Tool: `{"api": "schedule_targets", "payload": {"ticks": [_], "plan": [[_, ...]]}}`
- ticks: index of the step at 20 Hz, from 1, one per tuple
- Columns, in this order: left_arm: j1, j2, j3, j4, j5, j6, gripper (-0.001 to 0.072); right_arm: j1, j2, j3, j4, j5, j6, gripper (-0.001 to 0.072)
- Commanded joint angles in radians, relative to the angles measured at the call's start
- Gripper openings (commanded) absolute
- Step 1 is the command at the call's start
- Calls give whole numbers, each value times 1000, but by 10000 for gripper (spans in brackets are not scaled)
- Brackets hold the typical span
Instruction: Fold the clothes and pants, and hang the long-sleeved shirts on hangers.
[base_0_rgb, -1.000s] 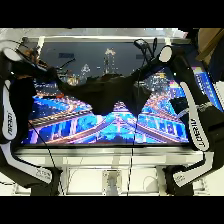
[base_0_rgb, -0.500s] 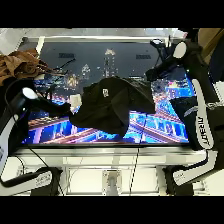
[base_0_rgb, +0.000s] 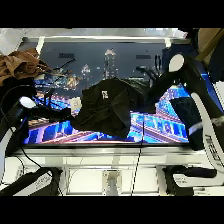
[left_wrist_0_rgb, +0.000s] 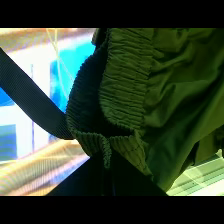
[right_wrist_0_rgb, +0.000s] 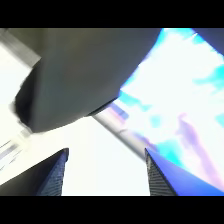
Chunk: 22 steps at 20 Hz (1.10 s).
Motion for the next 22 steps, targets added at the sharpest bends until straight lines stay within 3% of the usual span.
{"api": "schedule_targets", "payload": {"ticks": [1,5,9,17,21,22], "plan": [[0,5,-4,-1,3,8,12,99,115,-149,106,29,6,570],[0,5,-4,-1,2,8,13,291,126,-199,69,-25,13,611],[-1,5,-4,-1,-10,16,13,422,93,-273,-76,-138,13,624],[0,5,-4,-1,-13,16,13,420,10,-282,-156,-412,18,622],[0,5,-4,-1,-13,16,13,420,-13,-282,-304,-531,106,602],[0,5,-4,-1,-13,16,13,420,-17,-282,-325,-555,117,564]]}}
